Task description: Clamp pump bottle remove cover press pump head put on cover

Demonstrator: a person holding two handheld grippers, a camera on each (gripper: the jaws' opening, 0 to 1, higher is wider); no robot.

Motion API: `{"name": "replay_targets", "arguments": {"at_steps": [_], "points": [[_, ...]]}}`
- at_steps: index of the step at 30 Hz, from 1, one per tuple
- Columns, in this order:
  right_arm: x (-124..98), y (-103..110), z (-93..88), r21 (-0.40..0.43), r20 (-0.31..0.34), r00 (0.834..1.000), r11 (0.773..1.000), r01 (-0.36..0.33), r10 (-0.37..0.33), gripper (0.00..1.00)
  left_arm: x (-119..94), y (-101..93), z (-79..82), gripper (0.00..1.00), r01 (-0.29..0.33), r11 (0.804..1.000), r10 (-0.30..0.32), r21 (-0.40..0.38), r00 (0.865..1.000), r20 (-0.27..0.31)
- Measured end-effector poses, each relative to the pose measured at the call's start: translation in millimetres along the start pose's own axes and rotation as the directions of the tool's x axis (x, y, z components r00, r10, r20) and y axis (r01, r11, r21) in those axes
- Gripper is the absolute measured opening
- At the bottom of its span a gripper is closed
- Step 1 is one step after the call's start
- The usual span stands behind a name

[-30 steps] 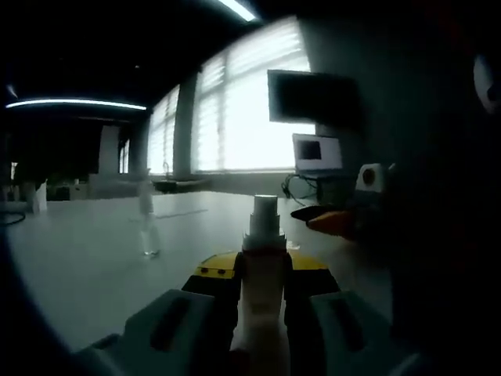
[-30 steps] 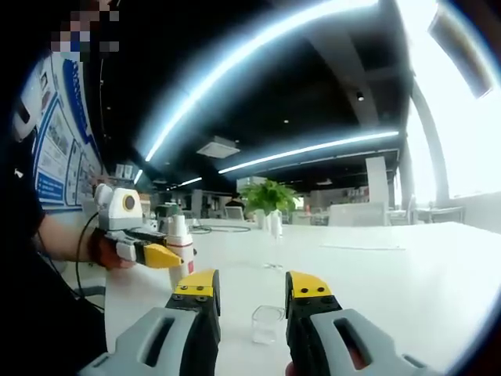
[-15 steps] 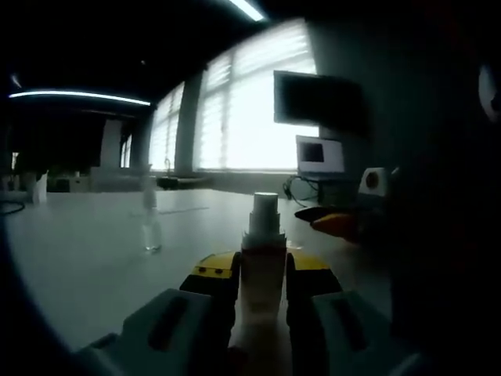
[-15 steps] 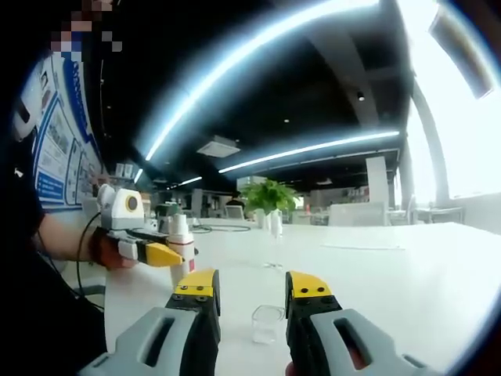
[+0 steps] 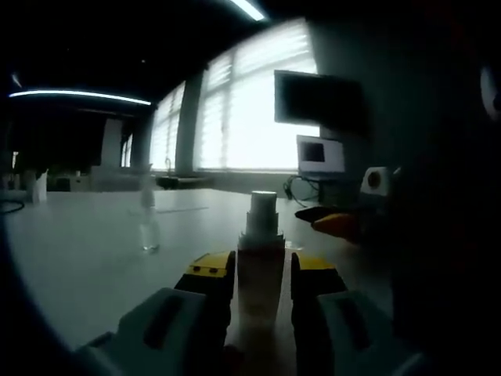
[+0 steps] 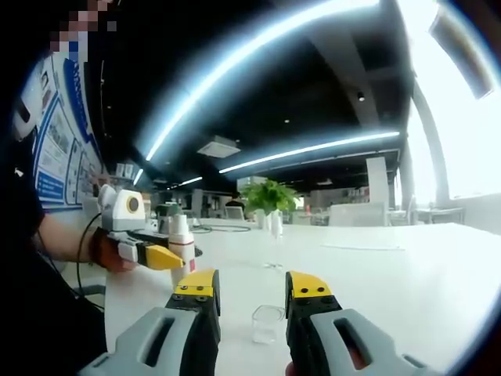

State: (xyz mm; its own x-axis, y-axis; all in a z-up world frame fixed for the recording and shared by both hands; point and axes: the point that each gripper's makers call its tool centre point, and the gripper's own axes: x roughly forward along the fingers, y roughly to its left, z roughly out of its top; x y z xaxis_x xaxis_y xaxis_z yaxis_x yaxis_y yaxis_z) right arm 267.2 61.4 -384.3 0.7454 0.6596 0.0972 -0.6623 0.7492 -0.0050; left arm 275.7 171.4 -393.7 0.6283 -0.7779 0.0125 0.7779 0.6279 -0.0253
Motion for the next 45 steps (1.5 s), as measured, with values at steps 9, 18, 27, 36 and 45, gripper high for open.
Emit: {"name": "replay_targets", "arguments": {"at_steps": [9, 18, 27, 36, 45], "points": [[0, 0, -0.1, 0.000, -0.001, 1.000, 1.000, 0.000, 0.000, 0.28, 13, 0.1, 2.7, 0.20, -0.030, 1.000, 0.030, -0.002, 0.999, 0.017], [0, -1, -0.4, -0.002, -0.001, 1.000, 1.000, -0.001, 0.001, 0.28, 14, 3.2, 2.3, 0.17, -0.042, 0.999, 0.042, -0.005, 0.999, 0.020], [0, -1, -0.5, -0.003, -0.001, 1.000, 1.000, -0.002, 0.002, 0.28, 8, -0.1, 3.6, 0.15, -0.033, 0.999, 0.032, 0.033, 0.999, 0.028], [0, 0, 0.2, -0.002, 0.001, 1.000, 1.000, -0.003, 0.003, 0.28, 3, -2.2, 4.7, 0.15, -0.007, 1.000, 0.006, 0.018, 0.999, 0.049], [-1, 1, 0.2, 0.004, 0.000, 1.000, 1.000, -0.010, 0.010, 0.28, 0, -7.8, 5.9, 0.15, 0.041, 0.999, -0.039, -0.029, 0.997, 0.063]]}}
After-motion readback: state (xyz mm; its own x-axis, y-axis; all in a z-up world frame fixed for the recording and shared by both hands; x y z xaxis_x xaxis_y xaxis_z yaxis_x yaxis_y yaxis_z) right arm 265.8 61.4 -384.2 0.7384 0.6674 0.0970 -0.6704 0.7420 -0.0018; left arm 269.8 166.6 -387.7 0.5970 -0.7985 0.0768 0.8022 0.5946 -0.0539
